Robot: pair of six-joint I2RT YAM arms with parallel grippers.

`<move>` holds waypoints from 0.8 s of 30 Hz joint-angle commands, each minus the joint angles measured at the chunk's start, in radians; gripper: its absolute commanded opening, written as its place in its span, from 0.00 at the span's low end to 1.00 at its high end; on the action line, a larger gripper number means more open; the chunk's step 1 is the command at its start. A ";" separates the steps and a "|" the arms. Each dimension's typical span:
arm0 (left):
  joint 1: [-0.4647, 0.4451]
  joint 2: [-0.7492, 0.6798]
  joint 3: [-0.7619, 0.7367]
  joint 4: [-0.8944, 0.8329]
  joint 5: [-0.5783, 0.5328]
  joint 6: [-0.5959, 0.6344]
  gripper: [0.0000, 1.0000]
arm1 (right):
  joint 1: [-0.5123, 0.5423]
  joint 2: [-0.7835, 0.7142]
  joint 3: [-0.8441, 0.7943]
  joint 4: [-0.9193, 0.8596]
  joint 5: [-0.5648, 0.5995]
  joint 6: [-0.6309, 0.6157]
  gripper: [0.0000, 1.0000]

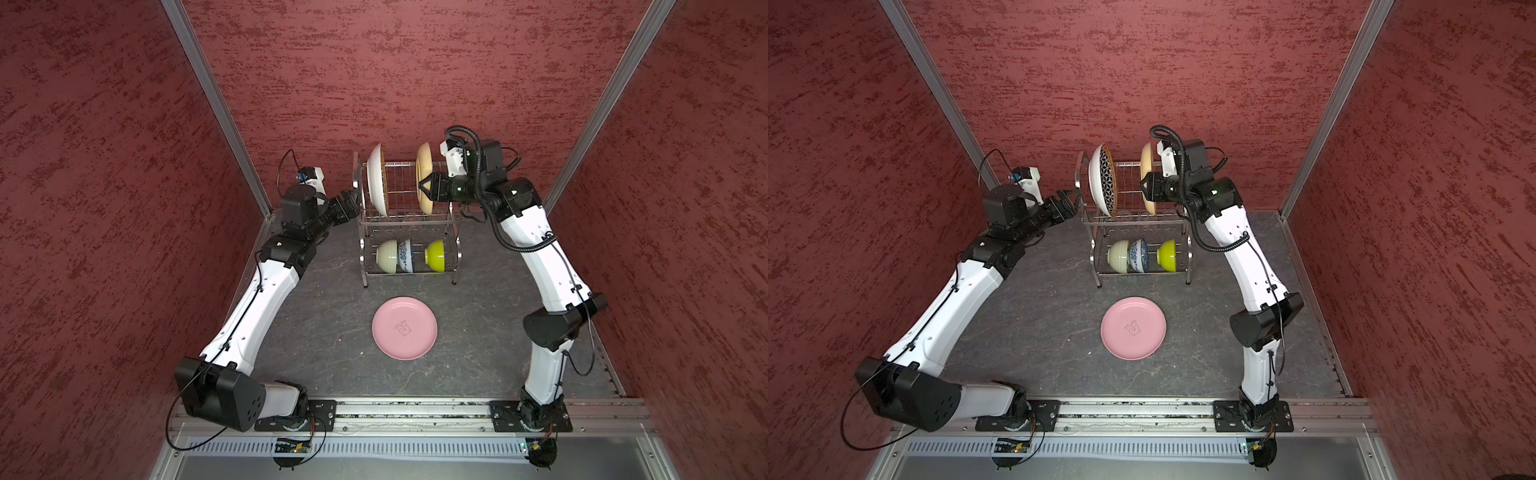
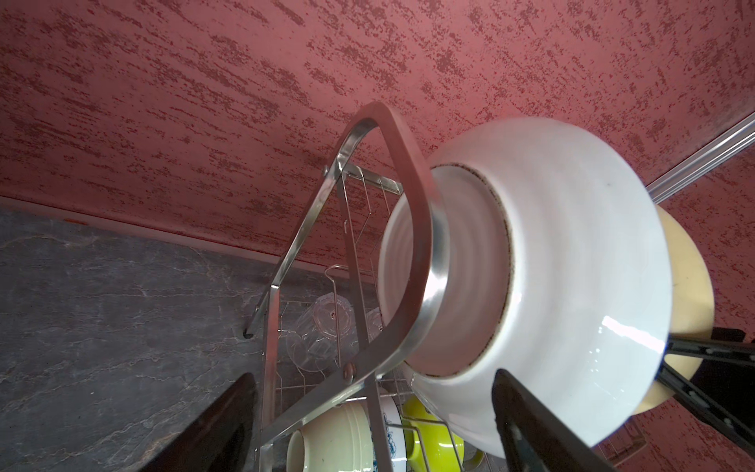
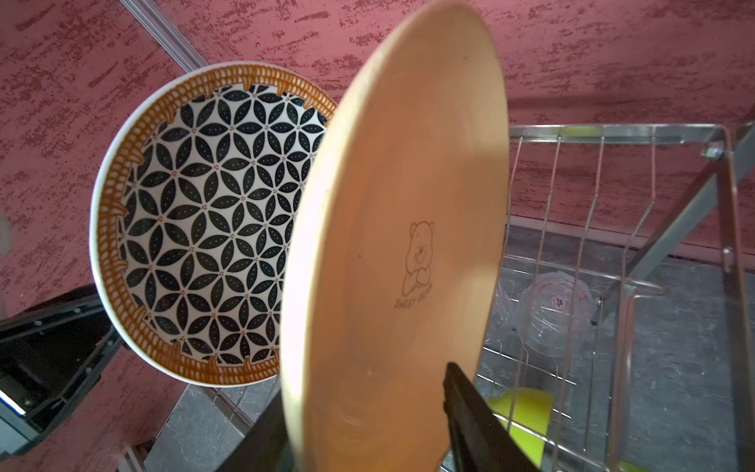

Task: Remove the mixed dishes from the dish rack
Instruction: 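Close the right gripper on the cream plate rim while the left holds the bowl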

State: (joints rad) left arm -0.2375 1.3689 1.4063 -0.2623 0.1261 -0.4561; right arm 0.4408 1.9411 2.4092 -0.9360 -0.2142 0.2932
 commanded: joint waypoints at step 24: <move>-0.047 0.098 0.117 -0.020 -0.036 0.068 0.46 | -0.012 0.014 0.033 0.031 -0.086 0.026 0.04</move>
State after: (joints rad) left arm -0.2764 1.4555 1.4895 -0.2752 0.1036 -0.4076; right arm 0.4423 1.9461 2.4245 -0.8803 -0.3008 0.2913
